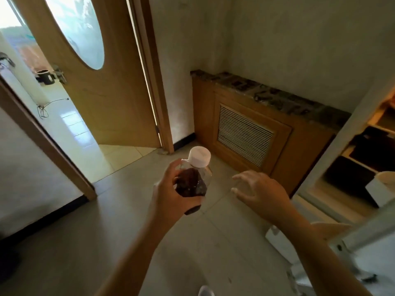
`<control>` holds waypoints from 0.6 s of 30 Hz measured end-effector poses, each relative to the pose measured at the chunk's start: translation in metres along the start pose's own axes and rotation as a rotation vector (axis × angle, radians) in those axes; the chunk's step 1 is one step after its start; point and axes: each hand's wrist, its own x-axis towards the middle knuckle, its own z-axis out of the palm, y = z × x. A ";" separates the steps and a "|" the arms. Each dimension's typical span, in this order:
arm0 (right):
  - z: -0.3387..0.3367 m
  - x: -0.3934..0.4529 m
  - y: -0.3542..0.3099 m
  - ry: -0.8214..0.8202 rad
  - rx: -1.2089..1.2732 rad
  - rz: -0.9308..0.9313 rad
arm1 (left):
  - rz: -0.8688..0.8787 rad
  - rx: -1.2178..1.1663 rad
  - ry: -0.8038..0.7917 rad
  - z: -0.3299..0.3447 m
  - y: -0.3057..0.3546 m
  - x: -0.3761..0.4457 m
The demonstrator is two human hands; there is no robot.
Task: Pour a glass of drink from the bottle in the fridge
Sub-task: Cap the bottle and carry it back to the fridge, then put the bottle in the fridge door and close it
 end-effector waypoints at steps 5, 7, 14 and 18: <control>-0.009 0.058 0.023 0.065 -0.005 0.099 | 0.085 -0.030 -0.101 0.023 -0.006 0.091; -0.016 0.073 0.033 0.084 -0.011 0.147 | 0.102 -0.093 -0.152 0.038 -0.003 0.125; -0.031 0.104 0.080 0.155 -0.017 0.441 | 0.220 -0.274 -0.389 0.120 0.007 0.235; -0.040 0.117 0.102 0.280 -0.067 0.641 | 0.341 -0.333 -0.610 0.174 0.016 0.293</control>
